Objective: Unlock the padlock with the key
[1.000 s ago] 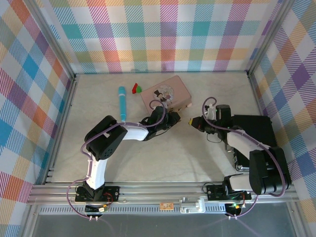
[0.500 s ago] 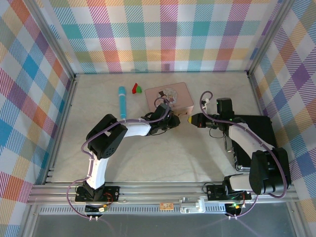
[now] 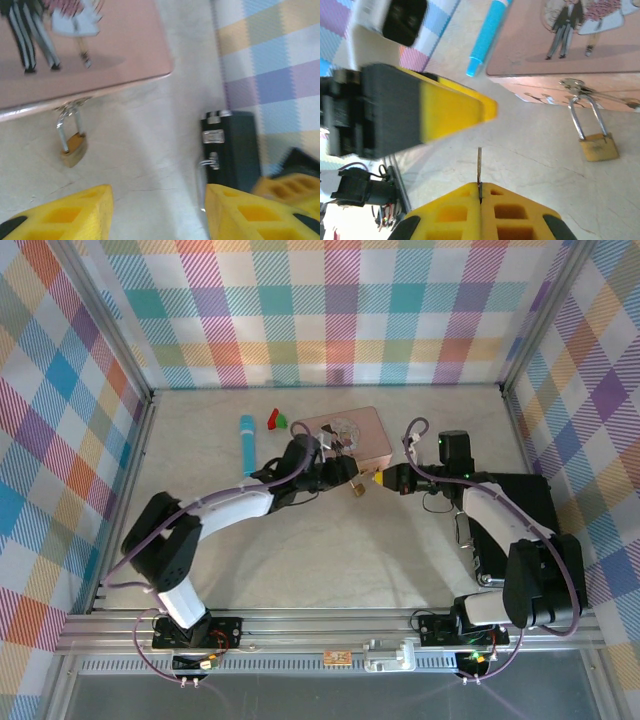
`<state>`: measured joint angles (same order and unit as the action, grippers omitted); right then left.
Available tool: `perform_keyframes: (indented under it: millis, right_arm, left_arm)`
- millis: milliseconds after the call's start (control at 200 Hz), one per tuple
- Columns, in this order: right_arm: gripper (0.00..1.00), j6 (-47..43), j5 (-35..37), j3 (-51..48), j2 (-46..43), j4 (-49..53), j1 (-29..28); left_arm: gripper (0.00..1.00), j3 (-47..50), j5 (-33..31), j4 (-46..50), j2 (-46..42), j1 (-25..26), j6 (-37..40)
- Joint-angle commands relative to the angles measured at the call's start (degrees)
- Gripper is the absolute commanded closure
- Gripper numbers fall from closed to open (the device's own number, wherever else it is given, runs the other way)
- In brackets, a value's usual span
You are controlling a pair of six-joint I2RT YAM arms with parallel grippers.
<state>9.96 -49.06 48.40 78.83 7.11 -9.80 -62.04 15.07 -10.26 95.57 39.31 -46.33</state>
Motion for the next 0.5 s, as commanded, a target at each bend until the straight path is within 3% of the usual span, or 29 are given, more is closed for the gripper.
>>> perform_keyframes:
  millis: [0,200,400,495]
  right_arm:
    - [1.00,-0.78,-6.66,2.46,1.06,-2.42,-0.13]
    - [1.00,1.13,-9.42,3.63,1.95,-3.42,-0.30]
    - [1.00,2.38,-10.44,3.33,1.33,-4.49,-0.51]
    - [1.00,2.70,-10.45,3.28,1.59,-4.98,-0.57]
  left_arm:
    - [0.52,1.50,5.76,-4.14,-3.40,-1.90,3.40]
    - [0.62,-0.09,12.52,-13.03,-0.73,-2.31,1.54]
    - [0.60,1.03,19.86,-28.90,3.26,-2.13,-5.25]
    - [0.59,1.14,20.70,-29.45,3.65,-1.83,-5.08]
